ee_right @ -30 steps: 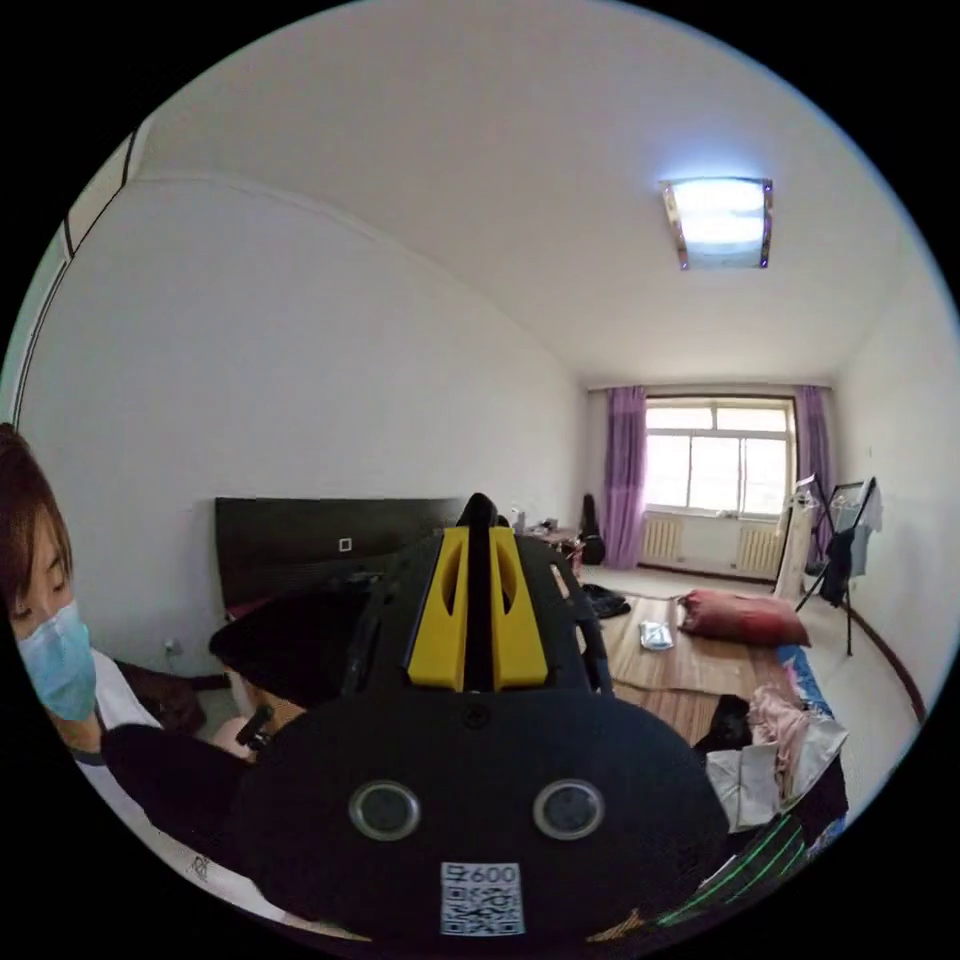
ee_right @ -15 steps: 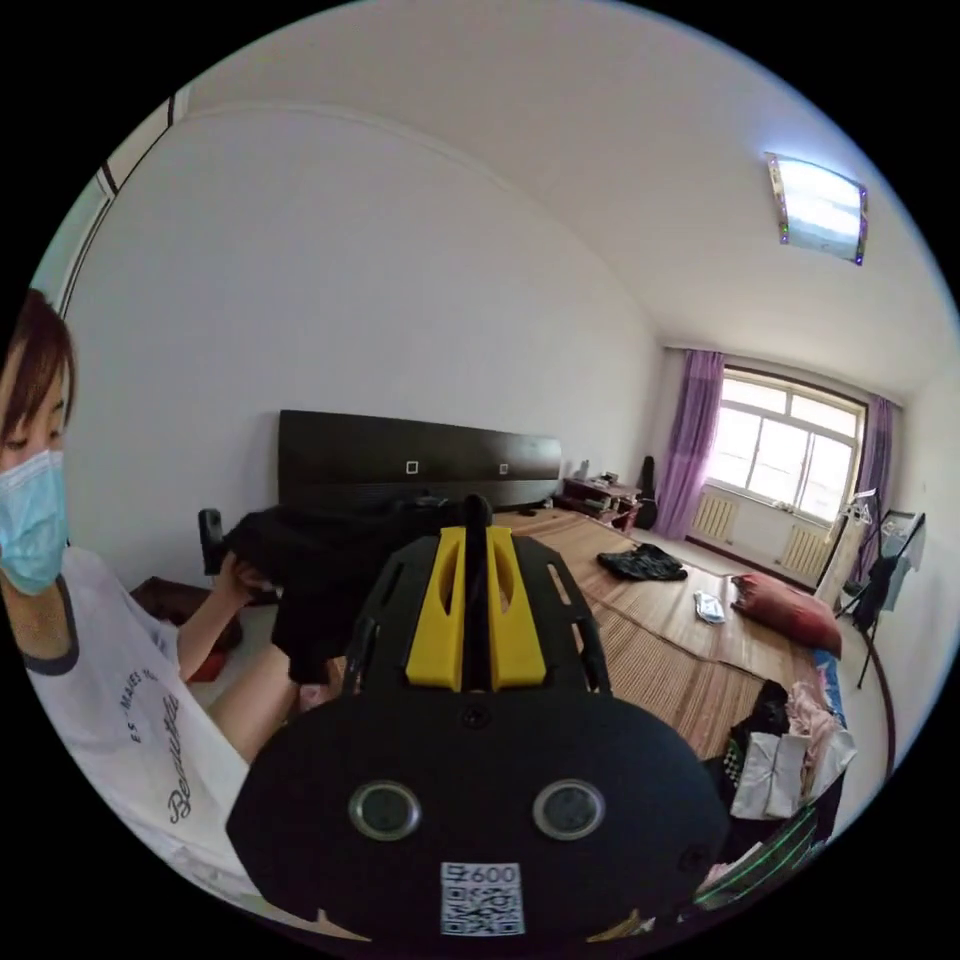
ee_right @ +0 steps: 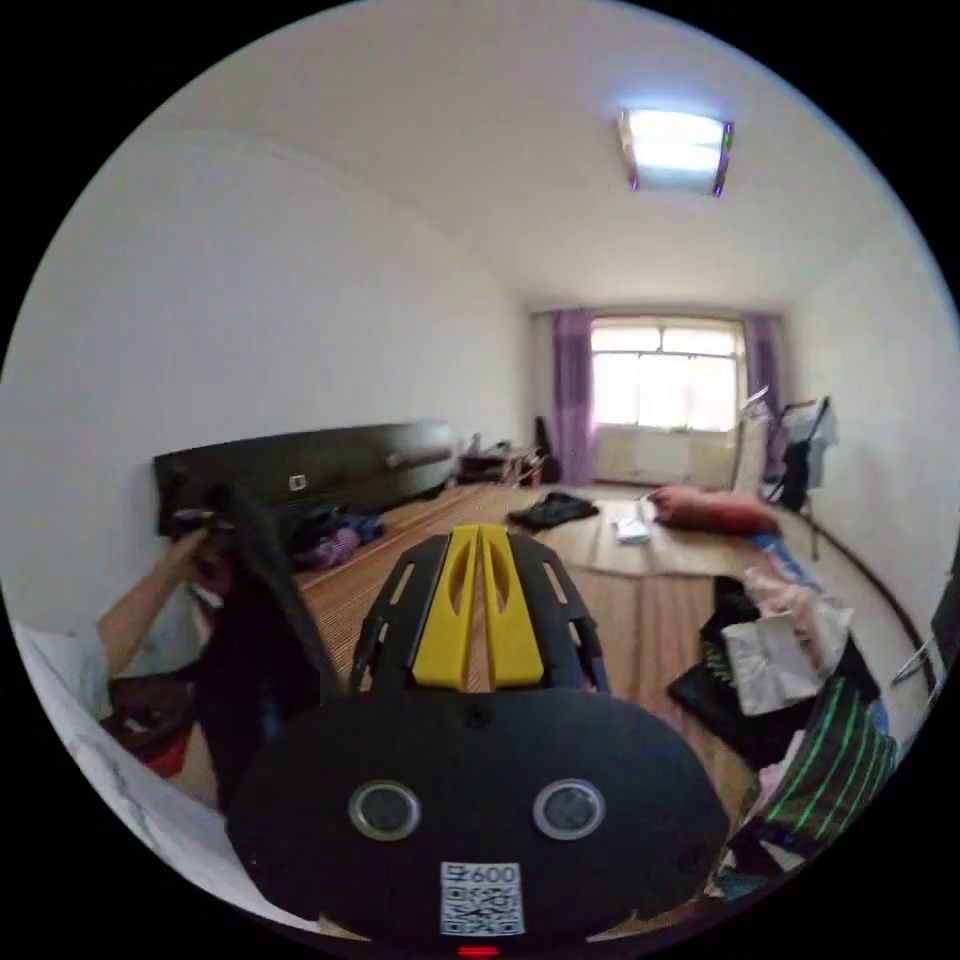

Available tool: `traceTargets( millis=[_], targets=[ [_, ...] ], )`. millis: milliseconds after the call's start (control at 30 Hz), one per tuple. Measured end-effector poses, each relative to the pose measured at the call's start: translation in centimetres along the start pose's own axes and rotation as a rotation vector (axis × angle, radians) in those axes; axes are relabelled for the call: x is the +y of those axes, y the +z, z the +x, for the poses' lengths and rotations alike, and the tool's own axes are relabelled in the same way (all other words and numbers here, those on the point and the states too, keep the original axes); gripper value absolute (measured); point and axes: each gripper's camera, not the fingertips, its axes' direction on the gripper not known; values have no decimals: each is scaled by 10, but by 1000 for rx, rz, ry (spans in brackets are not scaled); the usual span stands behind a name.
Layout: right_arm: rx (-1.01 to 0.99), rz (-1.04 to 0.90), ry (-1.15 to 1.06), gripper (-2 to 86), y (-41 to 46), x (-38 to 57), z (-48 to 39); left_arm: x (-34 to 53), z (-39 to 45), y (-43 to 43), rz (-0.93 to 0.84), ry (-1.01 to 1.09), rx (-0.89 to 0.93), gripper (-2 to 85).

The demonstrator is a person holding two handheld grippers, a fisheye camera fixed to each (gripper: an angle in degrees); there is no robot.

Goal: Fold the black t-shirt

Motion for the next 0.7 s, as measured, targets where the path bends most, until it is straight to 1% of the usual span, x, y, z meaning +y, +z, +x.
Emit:
traceTargets(
  millis=[33, 67, 100, 133, 167, 200, 233, 267, 300, 367, 400, 467, 500, 533, 600, 633, 700],
  targets=[
    [-41, -52, -17, -7, 15, 9, -2, -27, -9, 19, -113, 3, -21, 34],
    [-89, -154, -50, -6, 47, 33, -9, -70, -29, 51, -340, 13, -50, 60],
    [-114, -241, -86, -3, 77, 64, -19, -95, -48, 55, -452, 35, -45, 73],
    [-122, -280, -100, -2, 92, 80, -25, -103, -56, 47, -463, 38, -39, 79],
    [-141, -353, -132, 5, 119, 115, -34, -112, -74, 19, -428, 13, -7, 83],
    [-169, -416, -174, 19, 144, 148, -44, -115, -85, -14, -379, 9, 88, 84],
    [-181, -443, -193, 30, 156, 164, -48, -115, -88, -30, -357, 16, 147, 83],
    [-226, -493, -228, 51, 180, 194, -54, -110, -90, -59, -317, 40, 282, 77],
    [-266, -545, -217, 72, 203, 217, -54, -101, -88, -82, -301, 81, 420, 66],
    [-320, -619, -155, 84, 238, 238, -45, -84, -84, -98, -328, 132, 562, 40],
    [-314, -663, -107, 61, 261, 247, -33, -71, -82, -93, -396, 159, 563, 29],
    [-238, -737, -112, 24, 293, 261, -16, -42, -81, -73, -521, 222, 439, 19],
    [-248, -722, -141, 8, 302, 266, -6, -29, -111, -105, -384, 186, 448, 15],
    [-247, -704, -138, 4, 304, 266, 0, -22, -132, -119, -342, 133, 466, 13],
    [-231, -667, -137, -4, 306, 270, 16, 17, -215, -153, -227, -93, 595, 7],
    [-220, -641, -149, -5, 303, 272, 18, 29, -231, -161, -191, -124, 622, 7],
    [-110, -553, -247, -7, 291, 287, 12, 62, -277, -190, -93, -164, 705, 5]
  ],
)
